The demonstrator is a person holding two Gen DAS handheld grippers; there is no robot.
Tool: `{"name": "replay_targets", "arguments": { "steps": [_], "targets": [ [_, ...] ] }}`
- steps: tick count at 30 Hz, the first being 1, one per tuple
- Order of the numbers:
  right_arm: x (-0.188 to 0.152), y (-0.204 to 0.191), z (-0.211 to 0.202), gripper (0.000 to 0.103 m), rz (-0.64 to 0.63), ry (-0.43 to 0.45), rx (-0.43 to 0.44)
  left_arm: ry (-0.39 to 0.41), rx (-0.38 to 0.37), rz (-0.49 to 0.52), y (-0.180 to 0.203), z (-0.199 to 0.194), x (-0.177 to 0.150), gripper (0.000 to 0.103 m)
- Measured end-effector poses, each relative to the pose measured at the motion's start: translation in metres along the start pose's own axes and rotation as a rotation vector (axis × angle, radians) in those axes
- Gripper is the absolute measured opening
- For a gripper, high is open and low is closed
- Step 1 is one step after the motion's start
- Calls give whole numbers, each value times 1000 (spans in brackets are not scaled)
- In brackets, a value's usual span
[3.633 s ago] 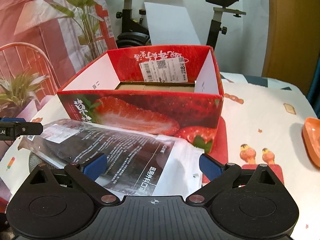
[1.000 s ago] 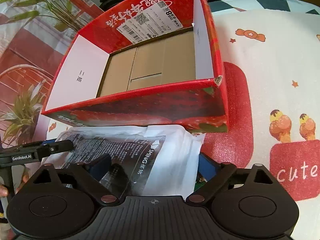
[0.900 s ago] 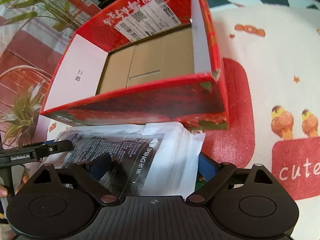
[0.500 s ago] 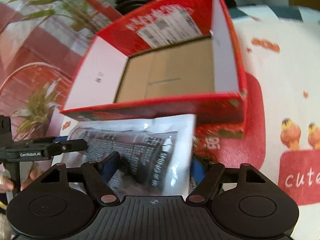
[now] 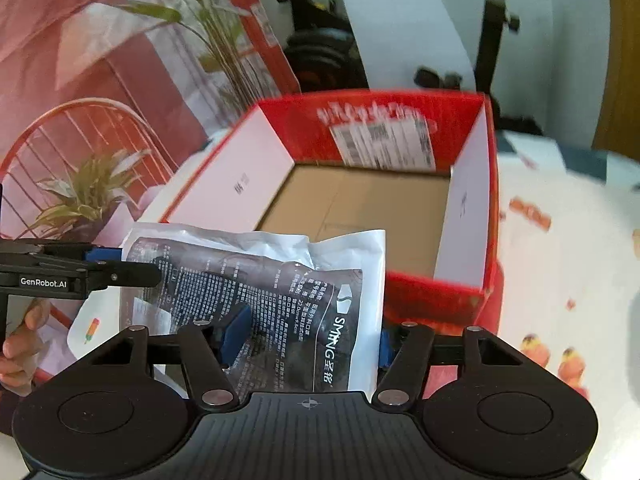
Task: Organize soft objects
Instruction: 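Close the left gripper on one package edge while the right gripper grips the other edge, then lift the package with both grippers and carry it over the red box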
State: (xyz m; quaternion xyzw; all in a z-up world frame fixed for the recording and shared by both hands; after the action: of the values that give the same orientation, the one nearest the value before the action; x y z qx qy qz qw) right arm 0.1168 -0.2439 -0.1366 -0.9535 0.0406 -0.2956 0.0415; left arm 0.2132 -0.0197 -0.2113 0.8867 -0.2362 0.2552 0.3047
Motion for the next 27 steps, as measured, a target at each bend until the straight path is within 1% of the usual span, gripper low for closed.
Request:
{"name": "replay_targets", "arguments": {
  "steps": [6,12,15,19,21,24,27],
  "targets": [
    [16,-12,-29,49,-78,105,-41,76,19,49,16,-21,6,56],
    [41,-17,-50,48,-126,199,-61,167,9,72,28,-44,28,54],
    [55,-19,-54,48,-172,228,-94,219,4,83,35,-52,38,54],
    [77,-18,-55,48,-216,283,-129,268,20,111,43,-52,54,54],
    [87,-17,-53,48,-242,319,-151,286,21,101,43,-47,66,54],
    [101,-11,-46,47,-260,361,-169,304,16,86,41,-41,83,54],
    [115,-1,-34,47,-272,394,-181,308,28,89,39,-32,99,54]
  ]
}}
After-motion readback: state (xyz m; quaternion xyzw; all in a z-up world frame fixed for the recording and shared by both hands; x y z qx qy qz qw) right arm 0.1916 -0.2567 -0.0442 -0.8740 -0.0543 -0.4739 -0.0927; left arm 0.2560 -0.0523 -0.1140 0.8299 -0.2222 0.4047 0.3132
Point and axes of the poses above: each gripper's, at about its wrist camera, not at the fingertips, and z roughly the way its jaws point, y to its right, x to its top, the point moved 5 cm from there along z, roughly the way its jaws point, and after that the axes turned 13 degrees about -x, right-handed, at the moved point
